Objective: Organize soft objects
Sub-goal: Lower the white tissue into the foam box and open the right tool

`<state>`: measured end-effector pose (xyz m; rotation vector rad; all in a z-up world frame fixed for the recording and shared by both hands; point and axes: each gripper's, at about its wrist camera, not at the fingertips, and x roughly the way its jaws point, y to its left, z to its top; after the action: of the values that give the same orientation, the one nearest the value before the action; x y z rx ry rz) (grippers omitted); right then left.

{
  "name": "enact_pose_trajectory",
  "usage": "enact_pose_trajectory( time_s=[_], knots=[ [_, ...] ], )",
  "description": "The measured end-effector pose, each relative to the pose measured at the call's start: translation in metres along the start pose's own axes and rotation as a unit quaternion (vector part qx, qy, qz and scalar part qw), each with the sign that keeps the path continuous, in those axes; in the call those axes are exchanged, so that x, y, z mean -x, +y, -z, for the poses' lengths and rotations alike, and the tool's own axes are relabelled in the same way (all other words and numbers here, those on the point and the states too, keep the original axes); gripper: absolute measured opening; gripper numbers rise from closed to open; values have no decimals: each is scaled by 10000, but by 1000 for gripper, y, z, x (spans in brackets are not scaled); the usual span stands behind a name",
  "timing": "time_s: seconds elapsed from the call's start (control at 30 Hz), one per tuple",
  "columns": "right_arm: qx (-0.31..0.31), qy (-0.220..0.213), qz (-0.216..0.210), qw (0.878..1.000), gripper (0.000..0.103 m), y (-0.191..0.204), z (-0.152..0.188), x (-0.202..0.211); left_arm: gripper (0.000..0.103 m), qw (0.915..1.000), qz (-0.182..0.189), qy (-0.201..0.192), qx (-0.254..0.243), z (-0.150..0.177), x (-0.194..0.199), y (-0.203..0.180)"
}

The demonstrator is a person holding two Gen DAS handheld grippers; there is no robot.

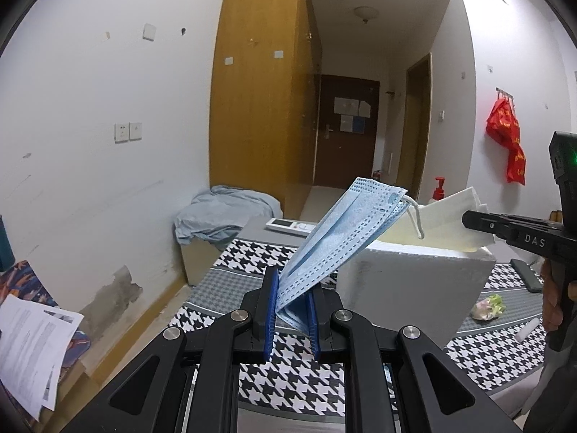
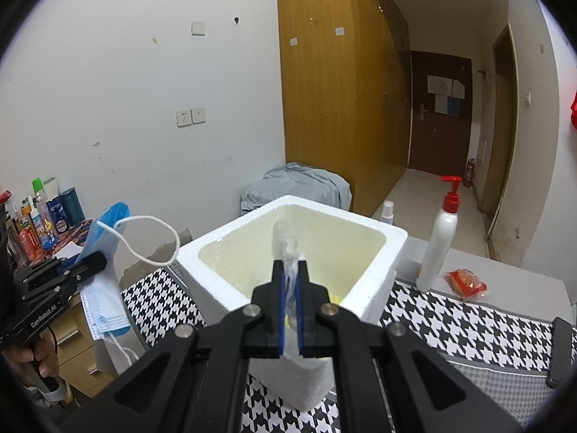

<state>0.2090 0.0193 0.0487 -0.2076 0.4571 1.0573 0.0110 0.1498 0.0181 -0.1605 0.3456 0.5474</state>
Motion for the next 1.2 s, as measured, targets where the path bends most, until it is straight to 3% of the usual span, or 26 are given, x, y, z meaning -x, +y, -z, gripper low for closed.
enact_pose_trajectory(
  time_s=[0.2, 0.27, 0.33, 0.4, 0.63, 0.9, 1.03, 1.2],
  knots=[
    [-117, 97, 115, 9998, 9, -4, -3, -12, 16, 10000, -9, 21, 44, 0, -2, 3],
    [-163, 125, 186, 9996, 30, -5, -3, -15, 16, 10000, -7, 41, 72, 1, -3, 4],
    [-212, 71, 214, 9995, 76, -6, -3, -14, 16, 9999, -1, 36, 98, 1, -3, 5],
    [-225, -68, 268, 9994, 85, -5, -3, -8, 16, 9999, 37, 42, 128, 1, -3, 6],
    [-190, -113, 248, 9994, 89, -3, -2, -3, 16, 9996, 213, 22, 176, 1, -3, 9],
    [-101, -199, 180, 9996, 89, 2, 0, 4, 16, 9999, 107, 8, 70, 0, -4, 5],
    [-24, -274, 186, 9994, 103, 4, 1, 8, 16, 9999, 109, -20, 101, -3, -3, 4],
    [20, -305, 238, 9992, 103, 4, 4, 14, 16, 9999, 140, -70, 67, -9, -4, 1]
  ],
)
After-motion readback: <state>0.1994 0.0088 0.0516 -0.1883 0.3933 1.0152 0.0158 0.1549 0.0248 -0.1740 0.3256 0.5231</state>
